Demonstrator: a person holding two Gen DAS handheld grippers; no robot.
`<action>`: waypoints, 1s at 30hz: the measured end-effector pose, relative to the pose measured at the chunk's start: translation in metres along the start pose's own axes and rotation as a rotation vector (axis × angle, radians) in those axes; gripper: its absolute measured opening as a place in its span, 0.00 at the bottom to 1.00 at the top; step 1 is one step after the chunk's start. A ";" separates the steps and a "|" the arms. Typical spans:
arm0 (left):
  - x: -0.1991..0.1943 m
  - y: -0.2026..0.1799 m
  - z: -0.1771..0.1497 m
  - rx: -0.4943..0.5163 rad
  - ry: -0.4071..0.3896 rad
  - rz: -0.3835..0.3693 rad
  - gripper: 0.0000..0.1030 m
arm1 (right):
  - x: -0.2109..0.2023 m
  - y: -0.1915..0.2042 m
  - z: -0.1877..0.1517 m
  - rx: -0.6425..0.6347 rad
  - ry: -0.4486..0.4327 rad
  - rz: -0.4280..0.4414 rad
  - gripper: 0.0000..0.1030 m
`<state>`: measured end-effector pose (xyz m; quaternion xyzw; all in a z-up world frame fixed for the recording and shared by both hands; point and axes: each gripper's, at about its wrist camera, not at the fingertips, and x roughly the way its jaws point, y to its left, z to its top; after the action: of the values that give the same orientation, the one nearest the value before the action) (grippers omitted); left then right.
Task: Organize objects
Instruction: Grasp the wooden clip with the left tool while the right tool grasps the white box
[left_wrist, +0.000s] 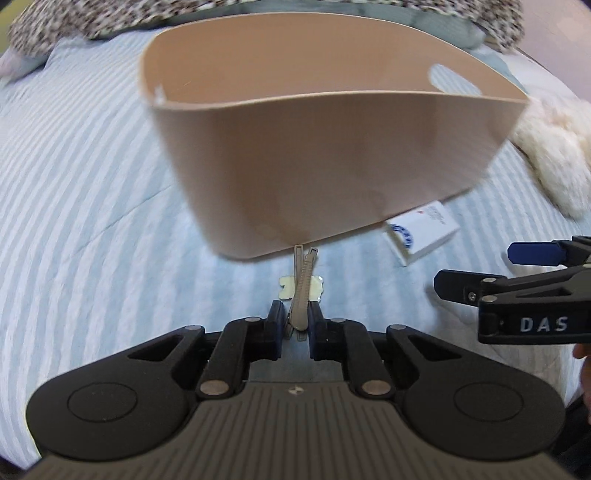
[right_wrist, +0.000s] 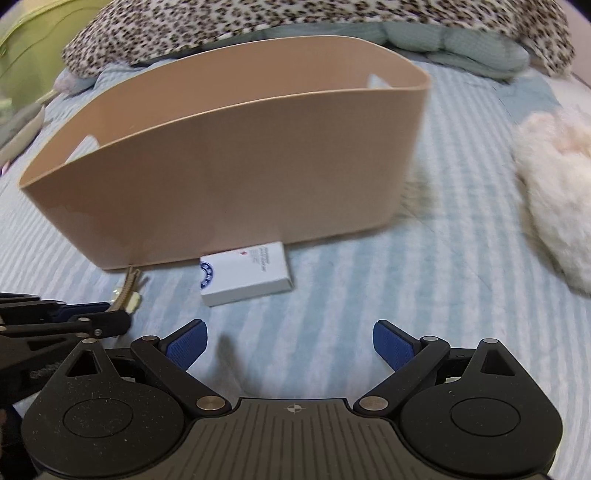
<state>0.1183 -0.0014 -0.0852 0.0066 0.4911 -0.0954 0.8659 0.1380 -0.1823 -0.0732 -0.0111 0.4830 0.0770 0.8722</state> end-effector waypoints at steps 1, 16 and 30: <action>0.001 0.003 0.000 -0.014 0.003 -0.006 0.14 | 0.003 0.003 0.002 -0.015 -0.002 -0.006 0.95; 0.003 0.013 0.002 -0.045 -0.004 -0.023 0.13 | 0.015 0.019 0.009 -0.054 -0.007 0.064 0.69; -0.002 0.016 0.000 -0.050 -0.002 0.022 0.13 | 0.015 0.019 0.013 -0.055 -0.035 0.086 0.59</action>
<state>0.1201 0.0149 -0.0846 -0.0099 0.4922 -0.0735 0.8673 0.1544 -0.1607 -0.0779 -0.0130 0.4654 0.1277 0.8757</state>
